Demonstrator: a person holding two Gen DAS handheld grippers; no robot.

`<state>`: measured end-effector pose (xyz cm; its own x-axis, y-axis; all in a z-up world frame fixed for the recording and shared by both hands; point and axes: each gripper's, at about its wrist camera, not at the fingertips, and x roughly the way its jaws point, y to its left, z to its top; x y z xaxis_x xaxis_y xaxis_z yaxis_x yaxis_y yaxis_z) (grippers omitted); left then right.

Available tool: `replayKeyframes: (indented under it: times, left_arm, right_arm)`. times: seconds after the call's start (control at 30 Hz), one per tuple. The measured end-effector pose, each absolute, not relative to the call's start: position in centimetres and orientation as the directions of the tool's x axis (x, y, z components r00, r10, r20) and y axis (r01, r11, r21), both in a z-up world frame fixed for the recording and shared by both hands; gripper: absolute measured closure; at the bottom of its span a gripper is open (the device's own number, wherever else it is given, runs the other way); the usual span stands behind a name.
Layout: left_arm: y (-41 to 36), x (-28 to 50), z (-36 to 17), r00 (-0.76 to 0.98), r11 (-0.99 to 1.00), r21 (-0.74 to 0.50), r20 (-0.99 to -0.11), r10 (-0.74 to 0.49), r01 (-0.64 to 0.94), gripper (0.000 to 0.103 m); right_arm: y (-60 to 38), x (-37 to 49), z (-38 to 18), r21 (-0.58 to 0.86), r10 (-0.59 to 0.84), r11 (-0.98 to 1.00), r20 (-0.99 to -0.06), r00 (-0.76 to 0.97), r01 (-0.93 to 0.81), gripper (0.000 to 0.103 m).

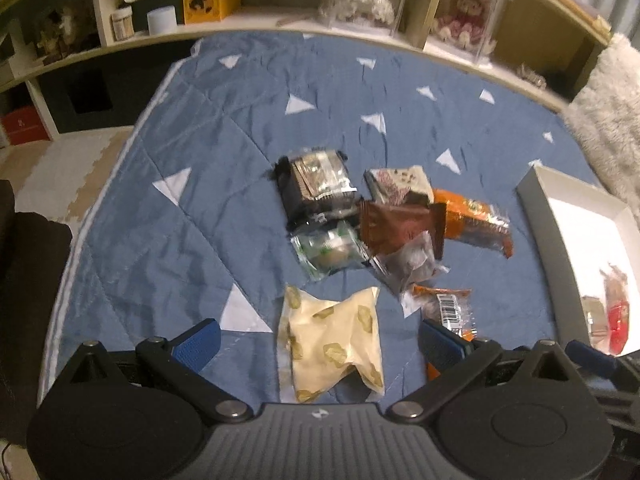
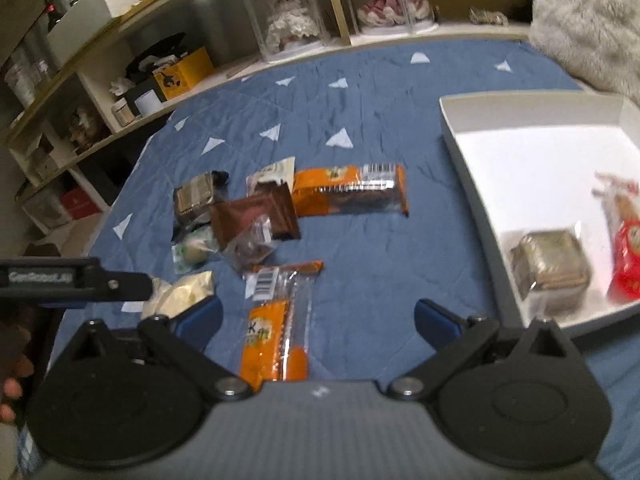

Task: Organize snacks
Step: 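Grasp the orange bar with the right tool while the left tool grasps the cream pastry bag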

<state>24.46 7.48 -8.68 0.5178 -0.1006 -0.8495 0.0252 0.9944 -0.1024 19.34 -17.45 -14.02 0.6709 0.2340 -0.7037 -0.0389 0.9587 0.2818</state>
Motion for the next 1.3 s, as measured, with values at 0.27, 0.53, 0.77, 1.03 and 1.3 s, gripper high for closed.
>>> replayKeyframes:
  times: [0.27, 0.53, 0.77, 1.03, 1.3]
  left_arm:
    - [6.2, 26.4, -11.4, 0.44, 0.997, -0.072, -0.896, -0.057, -0.018, 0.0]
    - [6.5, 27.7, -13.5, 0.386, 0.994, -0.09, -0.921, -0.059, -0.065, 0.0]
    - [5.8, 28.2, -14.7, 0.353, 0.995, -0.077, -0.934, -0.053, -0.056, 0.0]
    - [5.6, 28.3, -15.1, 0.352, 0.998, -0.065, -0.934, -0.055, -0.017, 0.0]
    - [6.4, 28.2, -14.7, 0.357, 0.995, -0.087, -0.932, -0.062, -0.052, 0.011]
  right_arm:
    - [-16.8, 19.1, -15.6, 0.314, 0.27, 0.948, -0.715, 0.645, -0.048, 0.0]
    - [-15.8, 19.2, -16.5, 0.344, 0.335, 0.934, -0.737, 0.586, -0.101, 0.034]
    - [-15.2, 19.0, -16.3, 0.287, 0.331, 0.943, -0.749, 0.575, -0.17, 0.058]
    - [-17.2, 17.1, -15.5, 0.197, 0.252, 0.968, -0.778, 0.576, -0.158, 0.057]
    - [-17.9, 17.7, -14.7, 0.227, 0.263, 0.964, -0.745, 0.613, -0.138, 0.033]
